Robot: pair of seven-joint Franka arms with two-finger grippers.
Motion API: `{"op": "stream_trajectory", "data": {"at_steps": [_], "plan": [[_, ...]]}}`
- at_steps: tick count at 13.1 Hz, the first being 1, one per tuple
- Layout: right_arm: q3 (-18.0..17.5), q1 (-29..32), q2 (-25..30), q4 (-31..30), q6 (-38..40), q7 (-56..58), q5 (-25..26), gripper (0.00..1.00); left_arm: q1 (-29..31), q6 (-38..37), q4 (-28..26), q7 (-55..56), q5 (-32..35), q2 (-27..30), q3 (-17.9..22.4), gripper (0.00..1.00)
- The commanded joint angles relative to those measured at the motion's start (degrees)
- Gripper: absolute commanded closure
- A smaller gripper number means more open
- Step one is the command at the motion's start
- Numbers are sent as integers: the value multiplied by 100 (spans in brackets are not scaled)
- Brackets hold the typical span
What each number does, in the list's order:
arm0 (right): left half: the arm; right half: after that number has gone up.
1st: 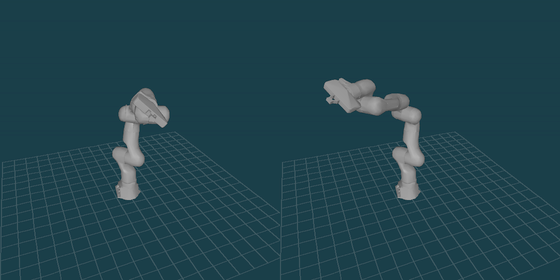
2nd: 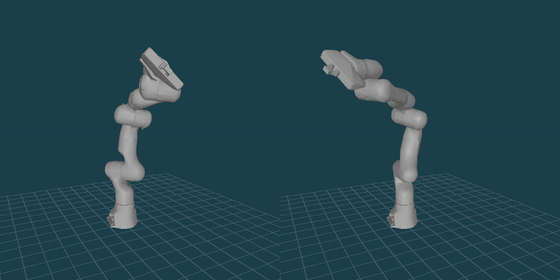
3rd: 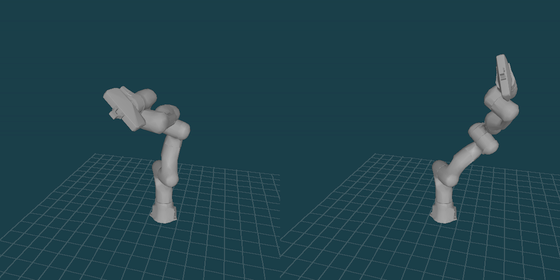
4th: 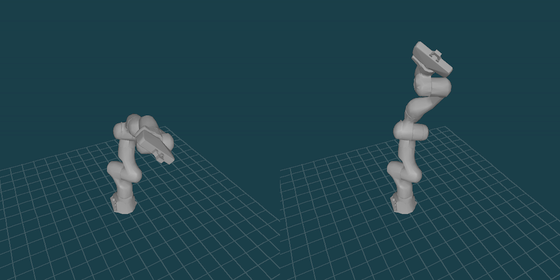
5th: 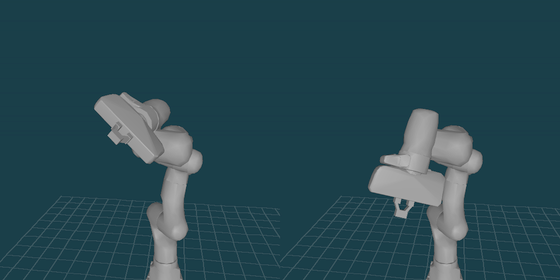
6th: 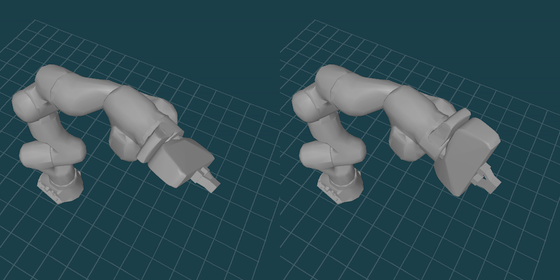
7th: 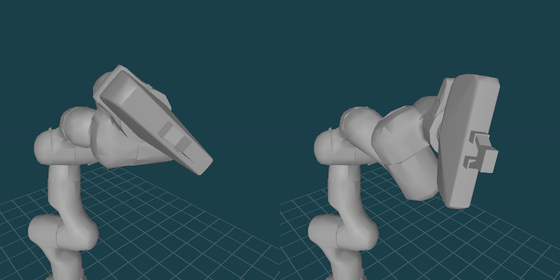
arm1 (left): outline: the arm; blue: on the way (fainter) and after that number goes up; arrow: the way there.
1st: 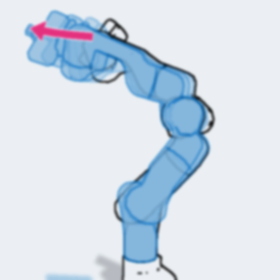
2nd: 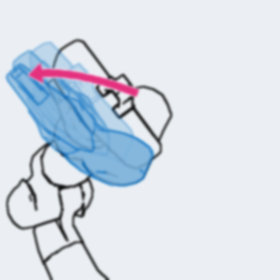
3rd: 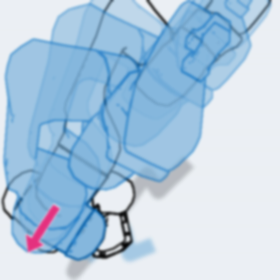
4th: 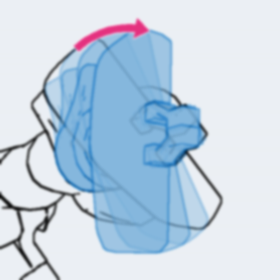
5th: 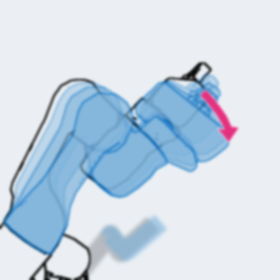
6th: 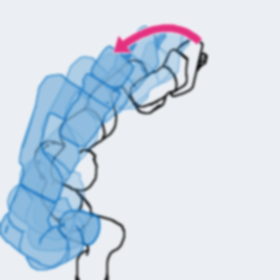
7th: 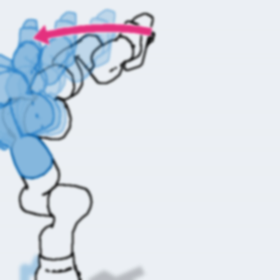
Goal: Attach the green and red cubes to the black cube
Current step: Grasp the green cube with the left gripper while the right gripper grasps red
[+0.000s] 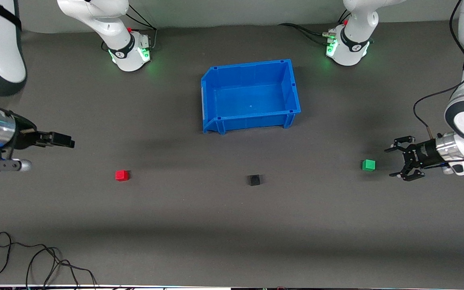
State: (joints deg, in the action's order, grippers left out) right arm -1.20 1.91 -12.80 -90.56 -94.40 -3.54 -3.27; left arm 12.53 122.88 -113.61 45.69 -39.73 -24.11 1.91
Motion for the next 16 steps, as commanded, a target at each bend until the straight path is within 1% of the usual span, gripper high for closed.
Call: {"op": "stream_trajectory", "data": {"at_steps": [1,3,7,10,11,12,13,14,16], "plan": [[6,-33,-240,-346,-664,12,-42,0,-93,245,-47,-516,-123,-233,3,0],[-3,-42,-512,-532,-1174,-6,-51,0,-128,438,-38,-771,-123,-436,3,0],[6,-42,-1092,-638,-1799,-23,-68,0,-137,562,-29,-1149,-140,-665,-85,0],[-3,-94,-1365,-1015,-2536,-85,-103,0,-180,562,-38,-1185,-140,-683,-85,0],[-3,-147,-1453,-1068,-2722,-85,-103,0,-198,562,-38,-1185,-140,-692,-85,9],[-3,-200,-1549,-1095,-2863,-163,-112,0,-190,545,-38,-1194,-132,-683,-85,28],[-3,-261,-1646,-1139,-3047,-355,-103,0,-190,527,-38,-1194,-132,-683,-85,53],[6,-375,-1725,-1148,-3206,-427,-103,0,-181,518,-38,-1194,-140,-666,-85,76],[6,-385,-1919,-1148,-3478,-419,-42,0,-163,457,-3,-1185,-132,-639,-76,86]]}}
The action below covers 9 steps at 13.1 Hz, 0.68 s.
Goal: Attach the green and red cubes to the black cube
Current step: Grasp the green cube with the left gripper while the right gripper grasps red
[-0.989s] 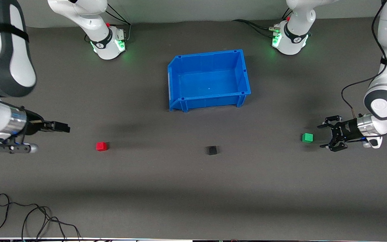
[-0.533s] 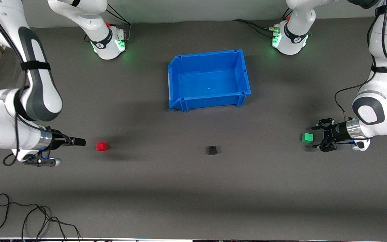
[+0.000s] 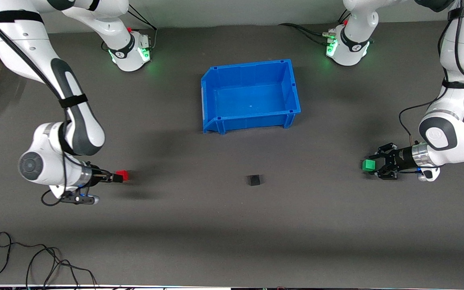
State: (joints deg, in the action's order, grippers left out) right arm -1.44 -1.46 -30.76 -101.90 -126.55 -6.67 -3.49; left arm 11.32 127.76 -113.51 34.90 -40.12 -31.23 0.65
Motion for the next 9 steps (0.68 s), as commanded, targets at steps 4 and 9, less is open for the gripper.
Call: {"op": "stream_trajectory", "data": {"at_steps": [4,9], "plan": [[56,-47,-334,-145,-668,-80,-11,0,1,-67,48,-71,-40,117,58,97],[65,-47,-282,-567,-1046,-45,-11,7,-480,-225,469,1165,-31,161,41,98]]}}
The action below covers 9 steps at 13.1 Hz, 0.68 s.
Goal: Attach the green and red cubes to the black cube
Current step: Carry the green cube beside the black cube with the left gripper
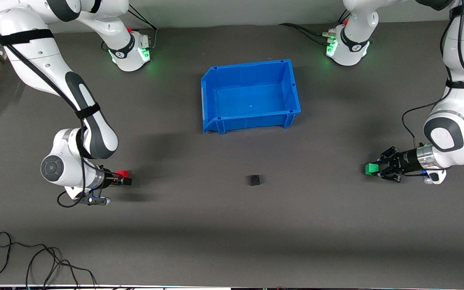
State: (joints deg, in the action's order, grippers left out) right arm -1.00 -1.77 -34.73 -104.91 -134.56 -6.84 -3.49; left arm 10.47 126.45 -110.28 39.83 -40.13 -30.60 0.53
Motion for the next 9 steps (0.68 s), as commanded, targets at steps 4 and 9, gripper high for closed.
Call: {"op": "stream_trajectory", "data": {"at_steps": [4,9], "plan": [[29,-7,142,-337,-281,-10,-11,28,-1326,133,410,2218,-117,55,53,98],[29,-7,151,-337,-281,-10,-11,67,-2714,1020,936,3775,-381,-331,44,100]]}}
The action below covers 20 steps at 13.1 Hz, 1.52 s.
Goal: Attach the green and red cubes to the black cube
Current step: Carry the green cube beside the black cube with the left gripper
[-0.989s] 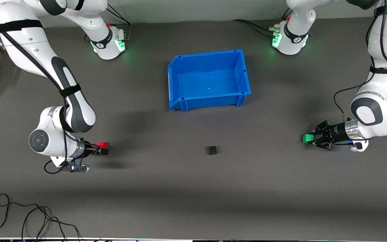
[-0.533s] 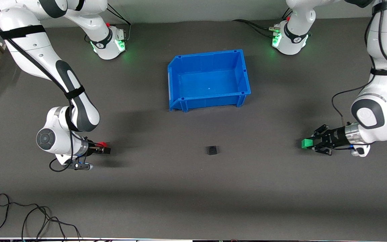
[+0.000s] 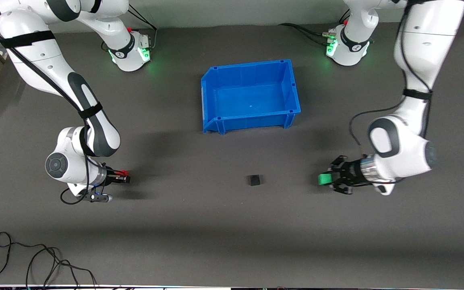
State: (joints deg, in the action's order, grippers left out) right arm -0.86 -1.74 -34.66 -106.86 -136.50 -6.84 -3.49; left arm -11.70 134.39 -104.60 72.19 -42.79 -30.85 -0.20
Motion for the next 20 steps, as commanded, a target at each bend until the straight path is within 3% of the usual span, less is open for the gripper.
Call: {"op": "stream_trajectory", "data": {"at_steps": [1,3,4,9,13,16,20], "plan": [[15,-2,143,-143,-88,-10,-12,71,-753,411,535,855,-107,-472,117,100],[15,-2,152,-134,-88,-10,-12,84,-1166,806,826,1234,-107,-789,117,100],[15,-2,161,-125,-88,-10,-12,100,-1290,913,1001,1436,-107,-956,117,100],[15,33,424,-20,9,-490,-143,100,-1783,1177,1240,1702,-116,-1352,117,100],[-46,-63,504,243,448,-2684,-565,100,-1898,1160,1231,1886,-107,-1344,117,100],[-46,-563,416,515,466,-4767,-565,100,-2029,1151,1240,1974,-98,-1309,117,100],[-46,-1143,-57,1437,571,-7387,-565,100,-2240,1177,1371,2001,-125,-1318,117,100]]}}
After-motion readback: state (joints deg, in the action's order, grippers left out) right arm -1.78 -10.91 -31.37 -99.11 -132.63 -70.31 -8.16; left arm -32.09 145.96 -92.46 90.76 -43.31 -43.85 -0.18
